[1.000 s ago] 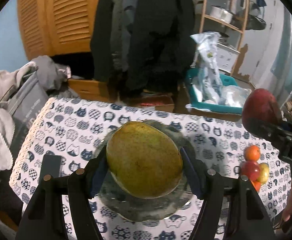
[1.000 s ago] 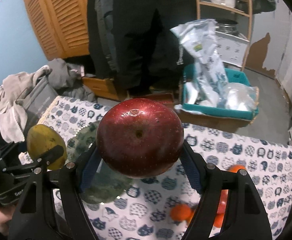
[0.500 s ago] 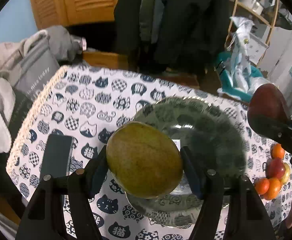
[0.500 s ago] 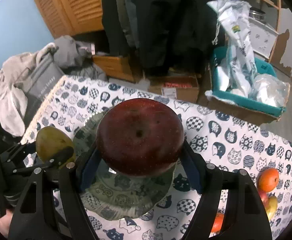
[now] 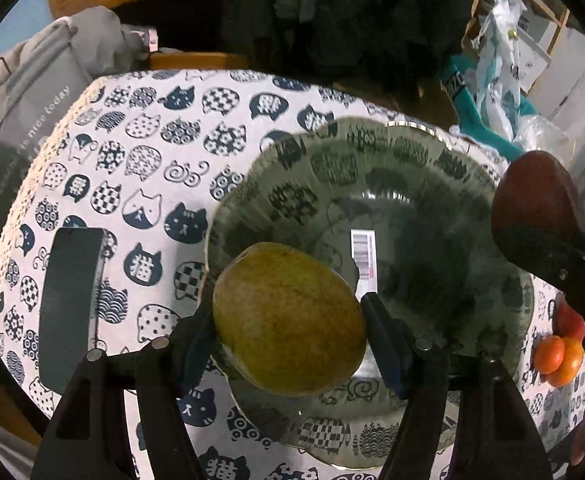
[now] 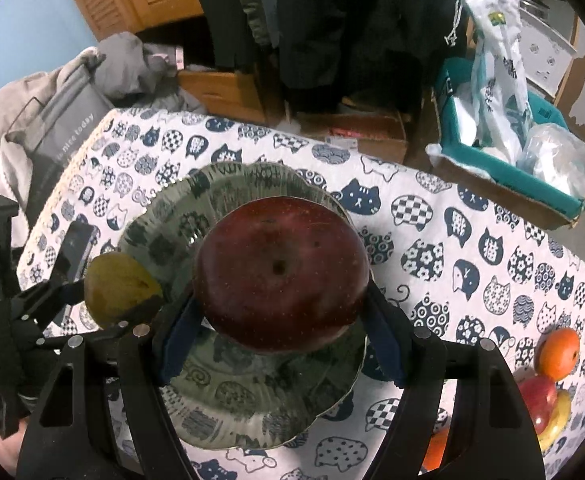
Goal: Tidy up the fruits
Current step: 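Lower the mango into the green bowl and open the left gripper while the right releases the apple there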
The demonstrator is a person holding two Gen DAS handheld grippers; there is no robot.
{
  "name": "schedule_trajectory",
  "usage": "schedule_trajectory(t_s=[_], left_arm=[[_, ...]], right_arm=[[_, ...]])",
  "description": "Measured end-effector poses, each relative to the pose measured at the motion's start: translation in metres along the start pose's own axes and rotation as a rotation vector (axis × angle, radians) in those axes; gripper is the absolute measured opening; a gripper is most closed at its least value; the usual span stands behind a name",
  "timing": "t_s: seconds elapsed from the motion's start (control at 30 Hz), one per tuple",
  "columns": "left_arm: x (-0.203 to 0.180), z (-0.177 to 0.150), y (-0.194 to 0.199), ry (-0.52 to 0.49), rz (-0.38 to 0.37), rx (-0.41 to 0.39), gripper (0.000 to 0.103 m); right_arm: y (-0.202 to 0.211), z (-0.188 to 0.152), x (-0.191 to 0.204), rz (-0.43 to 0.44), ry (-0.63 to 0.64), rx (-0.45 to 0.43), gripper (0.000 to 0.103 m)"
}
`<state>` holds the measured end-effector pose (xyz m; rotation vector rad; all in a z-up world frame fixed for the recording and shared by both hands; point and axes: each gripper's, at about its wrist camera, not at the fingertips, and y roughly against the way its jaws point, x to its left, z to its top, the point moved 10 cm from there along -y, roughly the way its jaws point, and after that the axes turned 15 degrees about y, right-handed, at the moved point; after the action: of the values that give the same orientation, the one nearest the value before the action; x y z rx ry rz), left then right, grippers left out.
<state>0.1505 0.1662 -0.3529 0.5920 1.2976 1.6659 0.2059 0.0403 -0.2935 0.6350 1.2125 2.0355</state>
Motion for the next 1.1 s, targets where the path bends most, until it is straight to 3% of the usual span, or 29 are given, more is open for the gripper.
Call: schedule_trajectory(t_s=[0.43,0.6,0.87,1.1], left_arm=[[-0.005,-0.018,-0.022,-0.025,0.014,0.096,0.071],[-0.010,-0.010,-0.010,-0.027,0.003,0.057,0.082],[0.002,0.000,0.024,0.019,-0.029,0.015,0.082],[0.030,0.006,0.045,0.084,-0.021,-0.030,0.082]], right_arm=[[-0.005,-0.006,-0.001,0.015,-0.019,0.008,0.076],[-0.003,-0.006,-0.003,0.017,-0.034,0.009,0.076],[-0.007,-0.004,0.002,0.024,-0.030,0.021,0.076],[-0.027,-0.010,0.019,0.029,0.011,0.084,0.076]])
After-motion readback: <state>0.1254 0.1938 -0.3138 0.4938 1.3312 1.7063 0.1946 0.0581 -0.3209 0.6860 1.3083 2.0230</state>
